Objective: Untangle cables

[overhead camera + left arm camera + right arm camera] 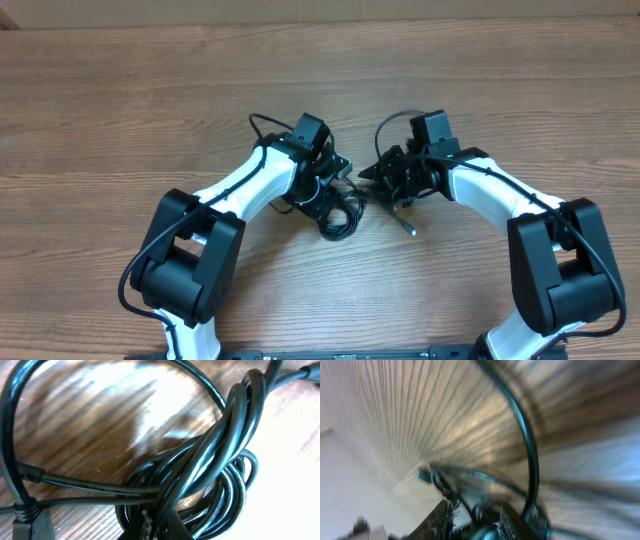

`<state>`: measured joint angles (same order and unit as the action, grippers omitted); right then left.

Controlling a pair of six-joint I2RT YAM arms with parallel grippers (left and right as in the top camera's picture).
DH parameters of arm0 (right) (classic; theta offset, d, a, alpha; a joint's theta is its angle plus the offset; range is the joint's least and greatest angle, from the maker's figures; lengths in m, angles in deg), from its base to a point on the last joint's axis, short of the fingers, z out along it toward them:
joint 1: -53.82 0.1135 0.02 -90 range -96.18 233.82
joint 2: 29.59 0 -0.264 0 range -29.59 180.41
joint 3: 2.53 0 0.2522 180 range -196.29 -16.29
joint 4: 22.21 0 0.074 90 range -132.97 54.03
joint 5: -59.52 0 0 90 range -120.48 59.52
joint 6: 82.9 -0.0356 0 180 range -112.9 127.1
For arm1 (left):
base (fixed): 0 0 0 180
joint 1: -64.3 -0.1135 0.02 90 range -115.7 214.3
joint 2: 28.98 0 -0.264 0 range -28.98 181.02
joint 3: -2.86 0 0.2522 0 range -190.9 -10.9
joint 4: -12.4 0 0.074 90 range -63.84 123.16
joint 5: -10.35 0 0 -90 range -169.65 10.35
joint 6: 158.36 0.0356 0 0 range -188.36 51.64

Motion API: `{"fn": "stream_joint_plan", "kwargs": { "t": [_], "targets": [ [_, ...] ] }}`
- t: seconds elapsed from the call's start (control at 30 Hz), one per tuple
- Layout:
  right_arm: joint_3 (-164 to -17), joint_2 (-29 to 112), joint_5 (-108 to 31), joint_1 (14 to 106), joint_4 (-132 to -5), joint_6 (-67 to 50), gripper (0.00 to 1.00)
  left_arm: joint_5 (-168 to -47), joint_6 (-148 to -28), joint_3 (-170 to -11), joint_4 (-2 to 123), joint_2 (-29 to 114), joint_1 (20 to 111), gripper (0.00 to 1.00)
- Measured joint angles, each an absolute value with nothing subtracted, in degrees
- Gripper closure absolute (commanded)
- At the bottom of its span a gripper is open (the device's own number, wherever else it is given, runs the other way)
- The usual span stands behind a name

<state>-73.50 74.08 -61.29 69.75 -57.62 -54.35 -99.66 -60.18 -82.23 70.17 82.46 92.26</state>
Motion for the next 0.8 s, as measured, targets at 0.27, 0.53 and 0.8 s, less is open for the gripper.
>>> {"fn": "stream_joint_plan", "kwargs": {
  "t": [0.27,0.53,0.8],
  "targets": [
    [-73.5,74.1,-56.0,71.4,-62.3,-54.3,0.69,-101.4,-57.6,-82.2,70.2,82.5,92.3,0.96],
    [-73.5,74.1,-60.7,74.6,-63.4,-59.2,0.55,-101.2,-57.6,-82.2,70.3,82.5,92.0,0.96],
    [-73.5,74.1,-65.0,74.6,-67.3,-60.2,0.49,-100.4,-57.9,-82.2,70.2,82.5,92.0,0.96]
  ]
}}
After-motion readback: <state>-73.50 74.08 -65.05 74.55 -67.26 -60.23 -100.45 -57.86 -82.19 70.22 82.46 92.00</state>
